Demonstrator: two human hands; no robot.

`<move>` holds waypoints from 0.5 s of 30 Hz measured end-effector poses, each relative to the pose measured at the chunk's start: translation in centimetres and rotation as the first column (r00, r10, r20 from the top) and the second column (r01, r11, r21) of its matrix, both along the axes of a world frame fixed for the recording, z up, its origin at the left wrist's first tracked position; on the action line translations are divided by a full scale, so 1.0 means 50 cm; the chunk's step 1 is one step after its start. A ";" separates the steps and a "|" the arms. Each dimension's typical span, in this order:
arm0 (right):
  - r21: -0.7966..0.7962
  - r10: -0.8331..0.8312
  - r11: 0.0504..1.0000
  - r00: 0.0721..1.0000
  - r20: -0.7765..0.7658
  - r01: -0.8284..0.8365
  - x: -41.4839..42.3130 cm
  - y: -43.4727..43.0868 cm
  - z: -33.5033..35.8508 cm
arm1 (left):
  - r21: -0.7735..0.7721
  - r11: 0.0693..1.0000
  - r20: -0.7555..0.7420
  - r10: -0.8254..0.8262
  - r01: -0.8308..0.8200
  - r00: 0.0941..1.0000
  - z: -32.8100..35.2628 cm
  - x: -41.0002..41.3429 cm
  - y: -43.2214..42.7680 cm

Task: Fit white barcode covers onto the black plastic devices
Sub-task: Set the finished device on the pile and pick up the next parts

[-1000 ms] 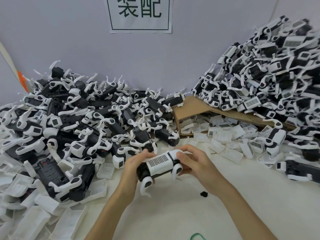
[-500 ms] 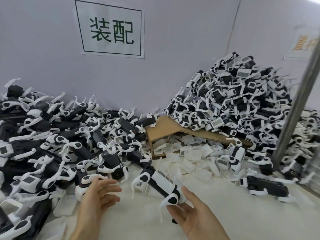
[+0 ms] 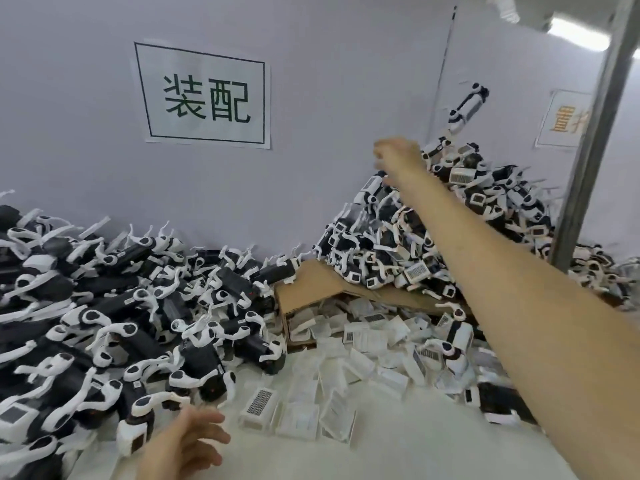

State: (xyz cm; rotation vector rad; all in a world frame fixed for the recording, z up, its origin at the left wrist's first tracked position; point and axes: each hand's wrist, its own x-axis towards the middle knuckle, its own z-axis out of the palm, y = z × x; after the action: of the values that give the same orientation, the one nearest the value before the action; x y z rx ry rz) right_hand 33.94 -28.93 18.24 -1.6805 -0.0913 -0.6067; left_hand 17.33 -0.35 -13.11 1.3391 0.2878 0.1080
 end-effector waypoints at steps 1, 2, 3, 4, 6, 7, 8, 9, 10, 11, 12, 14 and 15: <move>-0.140 0.034 0.990 0.999 0.010 -0.032 -0.014 0.027 -0.037 | 0.025 1.000 0.001 0.013 -0.013 1.000 -0.002 0.003 -0.002; -0.225 0.088 0.971 0.996 0.005 -0.084 -0.044 0.053 -0.087 | 0.048 0.998 0.002 0.027 -0.027 1.000 -0.004 0.007 -0.003; -0.288 0.129 0.949 0.992 -0.008 -0.126 -0.067 0.065 -0.147 | 0.061 0.997 0.002 0.038 -0.038 0.999 -0.008 0.009 -0.003; -0.311 0.162 0.937 0.987 -0.009 -0.156 -0.095 0.074 -0.210 | 0.072 0.997 0.006 0.040 -0.041 0.999 -0.011 0.010 -0.002; -0.313 0.196 0.929 0.980 -0.037 -0.197 -0.150 0.086 -0.325 | 0.095 0.995 0.026 0.028 -0.031 0.999 -0.015 0.010 0.000; -0.291 0.210 0.931 0.976 -0.065 -0.220 -0.172 0.090 -0.376 | 0.101 0.994 0.037 0.026 -0.029 0.999 -0.014 0.009 -0.001; -0.264 0.217 0.935 0.971 -0.095 -0.235 -0.192 0.095 -0.423 | 0.108 0.994 0.046 0.028 -0.033 0.999 -0.013 0.008 -0.003; -0.234 0.218 0.942 0.968 -0.126 -0.243 -0.209 0.102 -0.466 | 0.117 0.992 0.060 0.033 -0.040 0.998 -0.013 0.005 -0.005; -0.218 0.204 0.947 0.967 -0.155 -0.235 -0.221 0.108 -0.506 | 0.125 0.991 0.080 0.037 -0.047 0.996 -0.013 0.000 -0.008; -0.211 0.193 0.950 0.965 -0.180 -0.229 -0.231 0.116 -0.540 | 0.129 0.990 0.100 0.042 -0.055 0.994 -0.012 -0.005 -0.011; -0.235 0.180 0.945 0.961 -0.210 -0.229 -0.239 0.123 -0.568 | 0.135 0.989 0.118 0.045 -0.061 0.992 -0.011 -0.011 -0.015; -0.431 0.153 0.871 0.963 -0.221 -0.237 -0.246 0.139 -0.608 | 0.153 0.986 0.147 0.046 -0.068 0.988 -0.010 -0.020 -0.020; -0.563 0.139 0.791 0.967 -0.215 -0.238 -0.248 0.144 -0.623 | 0.153 0.986 0.154 0.048 -0.072 0.987 -0.010 -0.023 -0.020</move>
State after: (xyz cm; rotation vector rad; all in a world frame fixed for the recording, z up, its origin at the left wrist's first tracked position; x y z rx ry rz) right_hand 21.52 -21.73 -12.89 -2.2841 -0.3584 -0.2919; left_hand 16.17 -1.37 -13.62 1.4719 0.1952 0.2864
